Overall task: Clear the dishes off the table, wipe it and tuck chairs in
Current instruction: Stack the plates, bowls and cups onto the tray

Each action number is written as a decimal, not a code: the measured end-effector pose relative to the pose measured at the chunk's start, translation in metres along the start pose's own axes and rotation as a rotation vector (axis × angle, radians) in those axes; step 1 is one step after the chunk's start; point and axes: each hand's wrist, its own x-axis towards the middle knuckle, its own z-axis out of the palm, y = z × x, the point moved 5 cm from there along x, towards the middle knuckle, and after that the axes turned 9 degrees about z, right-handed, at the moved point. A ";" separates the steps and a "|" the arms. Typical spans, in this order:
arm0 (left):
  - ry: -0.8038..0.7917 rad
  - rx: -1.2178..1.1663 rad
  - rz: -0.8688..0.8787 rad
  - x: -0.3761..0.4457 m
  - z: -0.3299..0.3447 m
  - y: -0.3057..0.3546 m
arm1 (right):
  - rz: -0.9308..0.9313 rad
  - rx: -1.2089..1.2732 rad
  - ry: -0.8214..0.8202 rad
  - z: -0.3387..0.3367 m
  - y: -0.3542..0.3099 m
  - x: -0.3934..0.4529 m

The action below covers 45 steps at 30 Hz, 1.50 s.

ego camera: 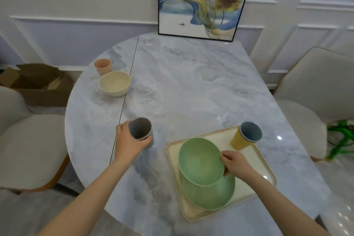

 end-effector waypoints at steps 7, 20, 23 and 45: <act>-0.039 0.022 0.031 -0.006 0.035 0.030 | 0.048 0.032 -0.005 -0.012 0.049 -0.006; -0.072 0.064 0.034 -0.017 0.056 0.055 | 0.087 0.188 -0.086 -0.004 0.067 -0.004; -0.058 0.064 0.039 -0.014 0.059 0.064 | 0.119 0.275 -0.099 -0.014 0.071 -0.006; -0.236 -0.050 0.333 -0.035 0.212 0.267 | 0.183 0.433 0.026 -0.186 0.163 0.055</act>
